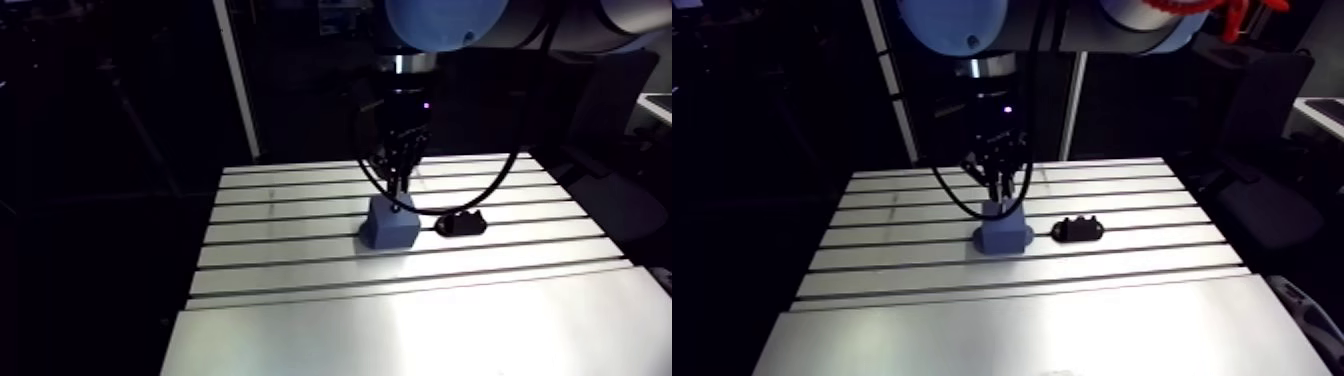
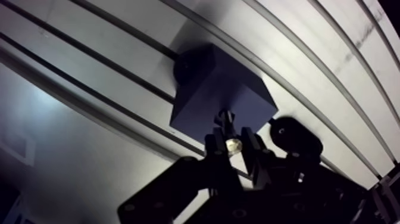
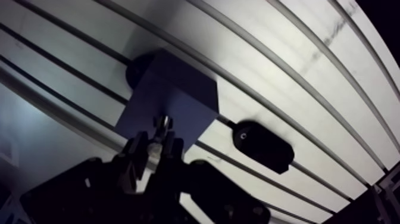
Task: Pick up the M10 bolt and insert it into the hex recess until seated.
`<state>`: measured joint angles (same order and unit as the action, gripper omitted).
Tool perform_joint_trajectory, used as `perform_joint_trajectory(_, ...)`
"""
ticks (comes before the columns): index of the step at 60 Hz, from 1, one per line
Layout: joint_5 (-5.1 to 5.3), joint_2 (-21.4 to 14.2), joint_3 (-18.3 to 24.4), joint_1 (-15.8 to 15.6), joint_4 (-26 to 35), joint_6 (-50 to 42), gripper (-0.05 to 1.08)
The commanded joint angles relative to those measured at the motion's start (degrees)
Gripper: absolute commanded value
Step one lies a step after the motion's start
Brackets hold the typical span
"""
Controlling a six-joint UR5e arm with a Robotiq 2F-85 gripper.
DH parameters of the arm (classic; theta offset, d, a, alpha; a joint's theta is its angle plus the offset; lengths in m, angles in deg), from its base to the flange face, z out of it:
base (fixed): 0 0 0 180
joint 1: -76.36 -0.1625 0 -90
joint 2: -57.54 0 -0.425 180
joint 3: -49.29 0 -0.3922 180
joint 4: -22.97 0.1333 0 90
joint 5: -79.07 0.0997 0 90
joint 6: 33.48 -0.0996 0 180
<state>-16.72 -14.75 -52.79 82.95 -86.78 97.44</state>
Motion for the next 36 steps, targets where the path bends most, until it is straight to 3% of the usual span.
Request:
perform_joint_trajectory(1,-0.05,0.2,0.0,0.0,0.0,0.0,1.05)
perform_joint_trajectory(36,-0.05,0.6,0.0,0.0,-0.1,0.0,1.05)
